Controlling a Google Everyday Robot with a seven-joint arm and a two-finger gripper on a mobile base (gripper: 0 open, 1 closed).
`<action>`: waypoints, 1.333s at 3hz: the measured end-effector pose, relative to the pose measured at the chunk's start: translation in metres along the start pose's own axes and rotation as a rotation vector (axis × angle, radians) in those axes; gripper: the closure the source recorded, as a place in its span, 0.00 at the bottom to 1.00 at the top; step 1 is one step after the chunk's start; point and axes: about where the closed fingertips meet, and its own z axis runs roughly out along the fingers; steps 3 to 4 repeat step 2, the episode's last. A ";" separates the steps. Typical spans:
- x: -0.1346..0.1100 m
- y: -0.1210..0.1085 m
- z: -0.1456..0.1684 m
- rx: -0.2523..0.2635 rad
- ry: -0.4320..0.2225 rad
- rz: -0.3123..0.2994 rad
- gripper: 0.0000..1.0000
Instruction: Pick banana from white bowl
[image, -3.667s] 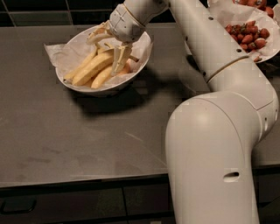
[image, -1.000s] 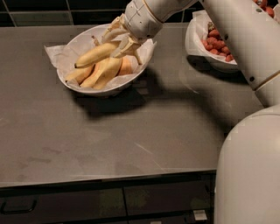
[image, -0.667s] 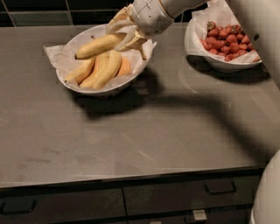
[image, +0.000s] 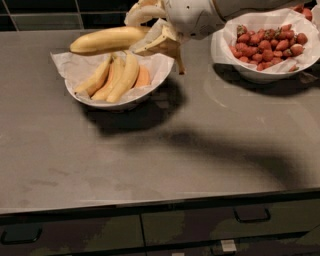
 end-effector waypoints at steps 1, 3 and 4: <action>-0.022 0.029 -0.008 0.042 0.014 0.094 1.00; -0.021 0.036 -0.008 0.038 0.019 0.109 1.00; -0.021 0.036 -0.008 0.038 0.019 0.109 1.00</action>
Offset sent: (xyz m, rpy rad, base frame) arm -0.0326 0.0020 -0.0047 0.0431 0.0424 -0.0702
